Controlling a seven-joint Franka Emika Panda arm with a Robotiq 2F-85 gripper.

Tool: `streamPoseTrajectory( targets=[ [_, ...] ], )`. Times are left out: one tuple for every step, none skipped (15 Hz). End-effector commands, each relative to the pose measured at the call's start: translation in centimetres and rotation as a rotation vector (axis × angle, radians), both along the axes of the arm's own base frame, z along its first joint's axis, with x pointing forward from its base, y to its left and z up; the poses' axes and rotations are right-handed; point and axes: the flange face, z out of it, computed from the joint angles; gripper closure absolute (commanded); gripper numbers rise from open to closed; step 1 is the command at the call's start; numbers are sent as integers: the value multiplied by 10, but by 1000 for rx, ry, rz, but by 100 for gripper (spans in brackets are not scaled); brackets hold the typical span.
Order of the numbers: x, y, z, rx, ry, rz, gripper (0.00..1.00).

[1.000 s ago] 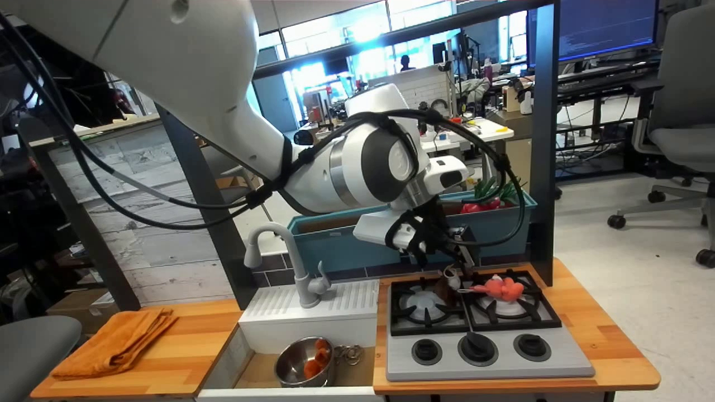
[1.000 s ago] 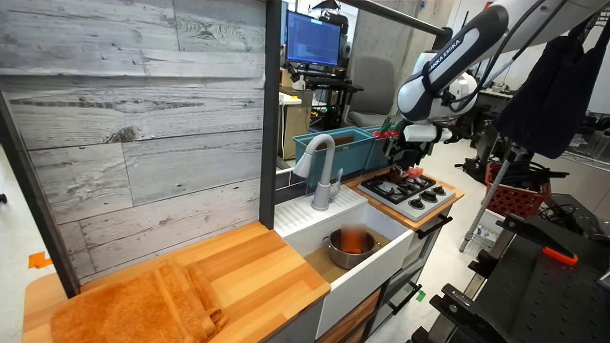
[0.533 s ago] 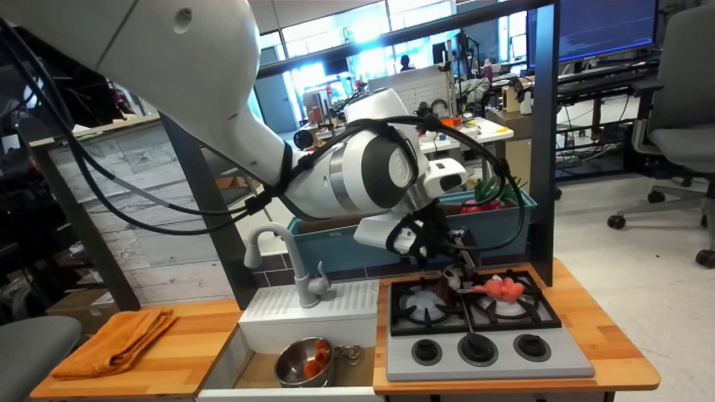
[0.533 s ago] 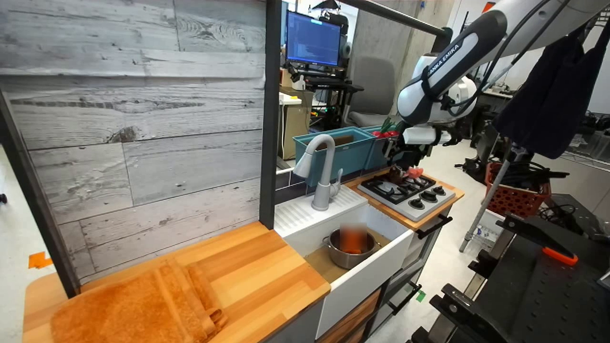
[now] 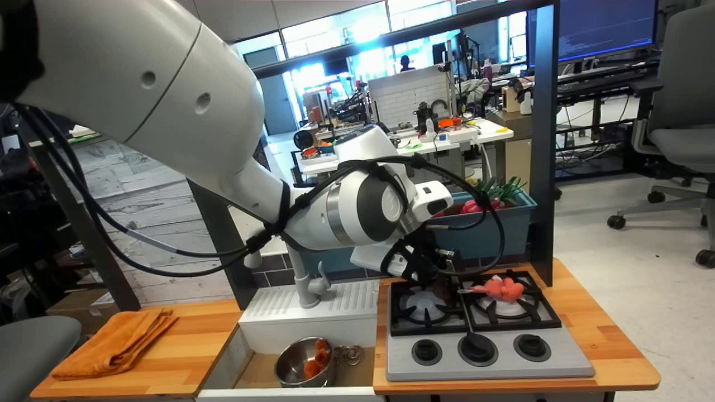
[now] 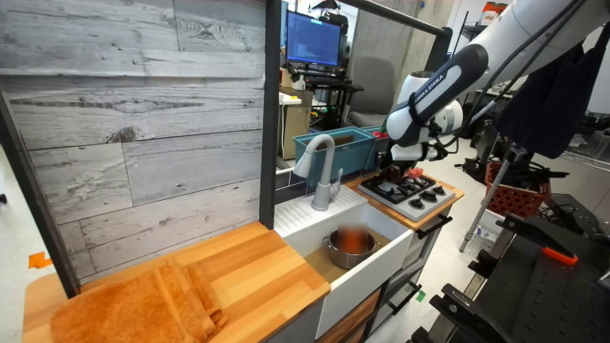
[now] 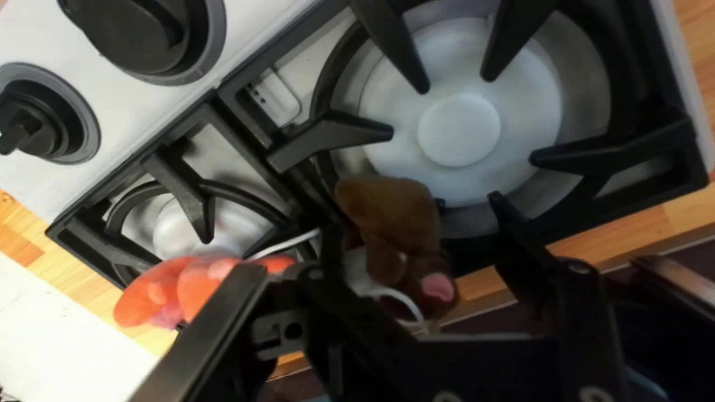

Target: Pick up the plush toys on the stove and put them in the sink, then wipe the counter

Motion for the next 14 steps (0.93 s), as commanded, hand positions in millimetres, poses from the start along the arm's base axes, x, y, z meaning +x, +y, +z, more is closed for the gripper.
streamPoseTrajectory(
  targets=[
    [11, 3, -10, -39, -32, 8, 58],
    [13, 4, -9, -42, -38, 10, 66],
    [15, 4, -8, -42, -43, 13, 73],
    [15, 5, -4, -41, -45, 19, 81],
    [14, 4, 0, -43, -44, 25, 88],
    [13, 5, 9, -44, -42, 37, 93],
    [12, 7, 16, -46, -47, 53, 97],
    [8, 10, 27, -42, -35, 84, 95],
    [2, 14, 38, -37, -13, 120, 95],
    [0, 18, 46, -28, -4, 164, 97],
    [0, 24, 56, -11, 0, 212, 95],
    [-2, 31, 66, 8, 0, 257, 95],
    [-3, 39, 76, 30, 7, 303, 95],
    [-5, 48, 86, 53, -4, 350, 95]
  ],
)
